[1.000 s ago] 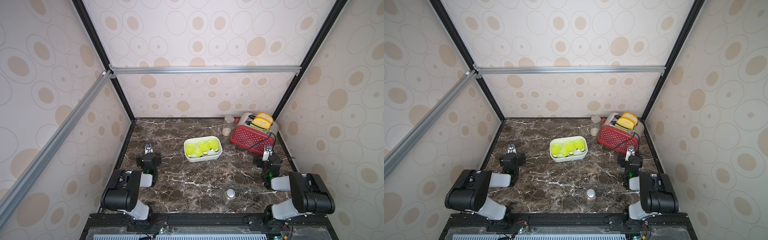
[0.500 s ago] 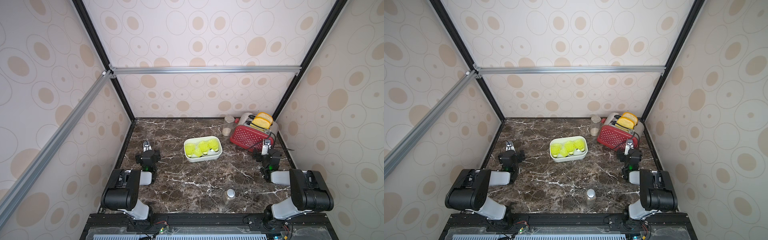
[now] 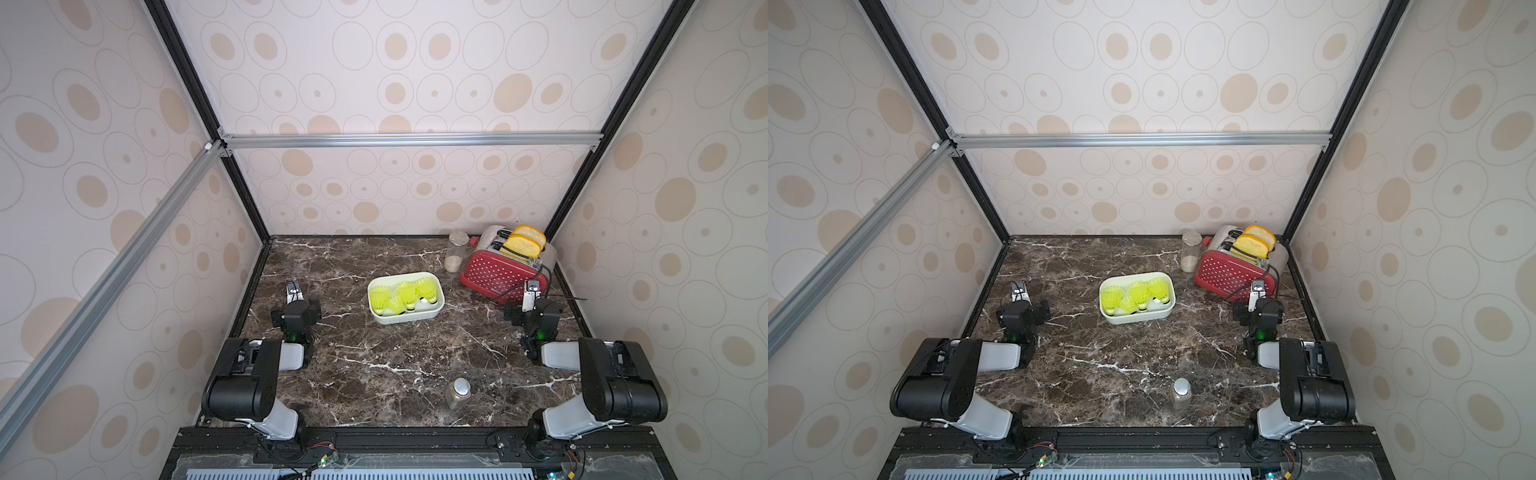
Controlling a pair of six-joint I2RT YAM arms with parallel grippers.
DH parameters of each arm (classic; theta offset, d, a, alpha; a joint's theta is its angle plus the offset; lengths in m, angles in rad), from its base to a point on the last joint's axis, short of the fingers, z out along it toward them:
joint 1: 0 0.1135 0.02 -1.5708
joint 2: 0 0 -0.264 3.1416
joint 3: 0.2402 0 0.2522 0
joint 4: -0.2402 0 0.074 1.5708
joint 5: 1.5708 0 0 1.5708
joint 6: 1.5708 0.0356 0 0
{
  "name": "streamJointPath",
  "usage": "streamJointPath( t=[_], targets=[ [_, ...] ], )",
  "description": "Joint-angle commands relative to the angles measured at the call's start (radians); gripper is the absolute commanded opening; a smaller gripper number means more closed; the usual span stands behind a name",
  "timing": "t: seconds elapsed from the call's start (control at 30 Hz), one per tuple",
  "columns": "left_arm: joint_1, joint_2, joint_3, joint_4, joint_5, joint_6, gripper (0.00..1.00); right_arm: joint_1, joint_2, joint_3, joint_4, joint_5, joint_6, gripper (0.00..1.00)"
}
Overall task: Put the shuttlecocks into the storage box
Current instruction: Reset both arms
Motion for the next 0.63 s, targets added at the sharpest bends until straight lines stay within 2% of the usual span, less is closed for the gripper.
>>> streamJointPath(
  t=[0.0, 0.6],
  targets=[
    [0.007, -0.007, 0.017, 0.006, 0.002, -0.013, 0.99, 0.004, 0.005, -0.005, -0.01, -0.007, -0.006, 0.99],
    [0.005, -0.005, 0.022, 0.002, 0.002, -0.015, 0.99, 0.003, 0.006, -0.005, -0.009, -0.007, -0.006, 0.99]
  ],
)
